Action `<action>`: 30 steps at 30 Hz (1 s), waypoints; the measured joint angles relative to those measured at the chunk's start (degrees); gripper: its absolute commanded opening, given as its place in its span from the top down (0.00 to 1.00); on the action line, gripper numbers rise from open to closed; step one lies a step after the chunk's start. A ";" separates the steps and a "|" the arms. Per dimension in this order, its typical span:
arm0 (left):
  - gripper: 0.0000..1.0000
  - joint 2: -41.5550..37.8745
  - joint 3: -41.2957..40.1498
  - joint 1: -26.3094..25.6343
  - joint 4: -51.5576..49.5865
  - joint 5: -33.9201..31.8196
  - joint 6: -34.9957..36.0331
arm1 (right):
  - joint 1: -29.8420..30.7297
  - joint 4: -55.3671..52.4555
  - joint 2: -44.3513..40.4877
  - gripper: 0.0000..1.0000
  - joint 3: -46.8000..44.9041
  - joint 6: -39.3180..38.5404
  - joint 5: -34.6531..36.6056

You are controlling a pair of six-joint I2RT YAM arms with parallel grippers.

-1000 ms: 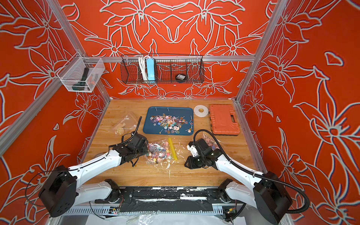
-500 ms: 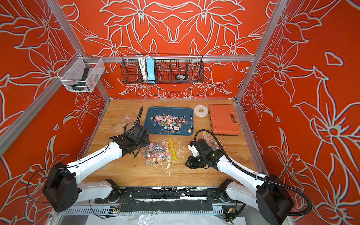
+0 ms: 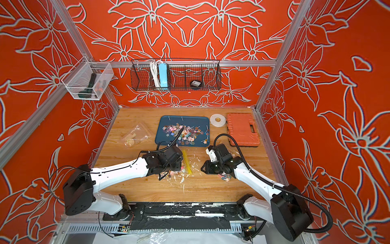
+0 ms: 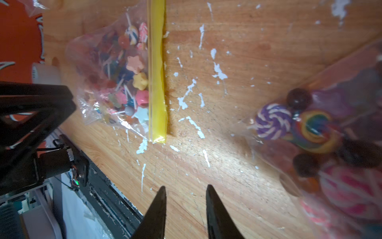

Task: Pour candies out of the ziploc bag
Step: Adjust the ziploc bag at the center of the board.

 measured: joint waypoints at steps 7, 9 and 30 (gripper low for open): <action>0.67 0.26 -1.60 -0.22 6.51 0.28 -0.66 | 0.79 5.25 6.75 0.66 1.73 0.04 -3.76; 0.69 2.47 -0.20 -0.28 7.30 0.70 -1.09 | 1.05 6.16 7.93 0.67 1.86 0.11 -3.80; 0.74 11.65 -3.69 -2.58 10.69 1.16 -6.84 | 1.40 5.62 5.27 0.69 0.70 0.42 -1.77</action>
